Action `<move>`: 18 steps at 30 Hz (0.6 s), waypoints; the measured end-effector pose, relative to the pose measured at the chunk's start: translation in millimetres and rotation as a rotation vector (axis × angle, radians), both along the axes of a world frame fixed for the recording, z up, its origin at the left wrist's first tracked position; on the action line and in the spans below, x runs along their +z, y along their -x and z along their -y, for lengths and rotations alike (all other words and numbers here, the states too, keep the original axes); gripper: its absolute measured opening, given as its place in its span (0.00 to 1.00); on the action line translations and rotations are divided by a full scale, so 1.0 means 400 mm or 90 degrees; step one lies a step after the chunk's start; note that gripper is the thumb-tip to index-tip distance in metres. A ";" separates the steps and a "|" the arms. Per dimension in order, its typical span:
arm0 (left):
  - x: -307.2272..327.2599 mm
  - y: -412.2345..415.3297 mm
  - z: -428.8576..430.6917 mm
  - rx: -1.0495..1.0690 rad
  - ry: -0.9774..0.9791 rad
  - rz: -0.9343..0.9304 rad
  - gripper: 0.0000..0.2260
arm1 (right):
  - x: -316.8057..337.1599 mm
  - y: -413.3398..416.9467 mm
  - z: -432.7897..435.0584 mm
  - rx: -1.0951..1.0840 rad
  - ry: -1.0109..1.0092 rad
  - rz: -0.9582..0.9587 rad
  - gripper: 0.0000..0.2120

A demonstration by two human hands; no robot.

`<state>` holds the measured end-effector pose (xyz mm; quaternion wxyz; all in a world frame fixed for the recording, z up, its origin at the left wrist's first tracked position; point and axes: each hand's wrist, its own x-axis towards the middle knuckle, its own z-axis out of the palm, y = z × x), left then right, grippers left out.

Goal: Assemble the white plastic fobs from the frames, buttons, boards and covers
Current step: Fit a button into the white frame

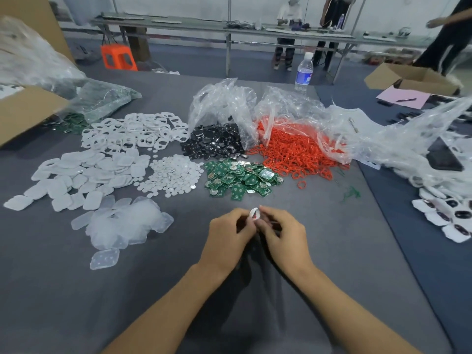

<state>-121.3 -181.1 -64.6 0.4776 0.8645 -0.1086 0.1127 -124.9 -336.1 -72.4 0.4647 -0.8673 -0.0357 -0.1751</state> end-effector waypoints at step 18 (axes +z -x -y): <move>-0.020 -0.002 -0.045 0.116 -0.035 0.036 0.07 | -0.007 -0.008 -0.049 0.012 0.114 0.009 0.10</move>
